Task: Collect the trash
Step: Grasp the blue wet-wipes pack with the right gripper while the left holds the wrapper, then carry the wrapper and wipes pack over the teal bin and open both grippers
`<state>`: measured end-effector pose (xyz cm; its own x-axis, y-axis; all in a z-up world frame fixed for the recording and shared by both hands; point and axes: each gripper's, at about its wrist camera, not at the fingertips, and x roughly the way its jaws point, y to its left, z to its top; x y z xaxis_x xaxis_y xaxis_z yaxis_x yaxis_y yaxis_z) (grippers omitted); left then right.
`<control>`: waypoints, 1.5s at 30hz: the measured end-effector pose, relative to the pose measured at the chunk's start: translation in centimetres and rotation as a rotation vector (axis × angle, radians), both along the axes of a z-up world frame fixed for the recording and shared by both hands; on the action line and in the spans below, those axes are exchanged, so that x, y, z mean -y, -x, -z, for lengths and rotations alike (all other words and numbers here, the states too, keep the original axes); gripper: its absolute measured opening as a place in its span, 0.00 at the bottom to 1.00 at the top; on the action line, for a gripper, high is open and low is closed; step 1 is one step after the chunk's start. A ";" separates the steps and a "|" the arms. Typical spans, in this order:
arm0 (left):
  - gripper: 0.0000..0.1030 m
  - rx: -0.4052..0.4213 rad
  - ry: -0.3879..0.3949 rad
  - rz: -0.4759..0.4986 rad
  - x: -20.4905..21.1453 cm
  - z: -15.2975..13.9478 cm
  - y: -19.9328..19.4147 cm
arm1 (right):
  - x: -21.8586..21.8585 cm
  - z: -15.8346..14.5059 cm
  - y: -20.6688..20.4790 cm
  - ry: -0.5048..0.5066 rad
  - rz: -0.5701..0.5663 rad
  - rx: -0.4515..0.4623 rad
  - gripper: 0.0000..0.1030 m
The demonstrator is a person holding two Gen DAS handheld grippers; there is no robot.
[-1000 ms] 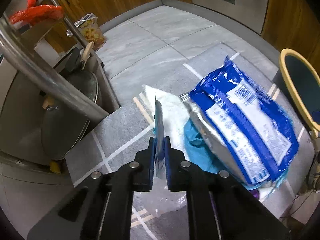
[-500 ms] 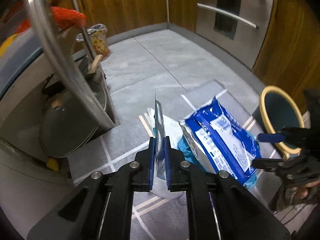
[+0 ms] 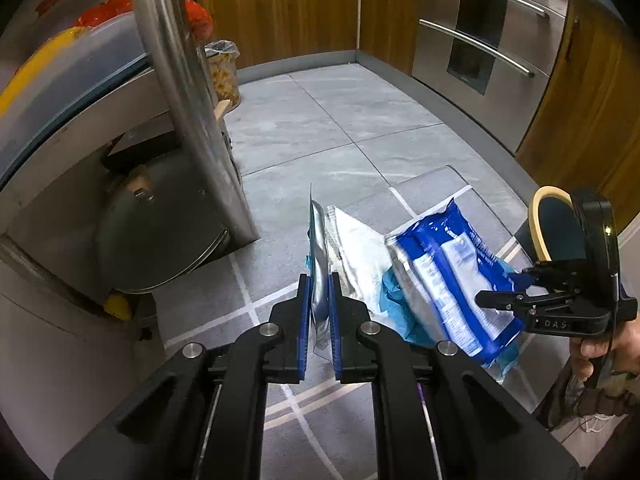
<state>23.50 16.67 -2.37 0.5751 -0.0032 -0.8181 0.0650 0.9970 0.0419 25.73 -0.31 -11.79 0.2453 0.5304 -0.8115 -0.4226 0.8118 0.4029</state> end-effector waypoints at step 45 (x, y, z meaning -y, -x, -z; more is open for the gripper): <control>0.08 0.089 0.032 0.028 3.4 -3.5 2.2 | 6.9 -1.8 3.6 -0.418 0.220 -0.113 0.04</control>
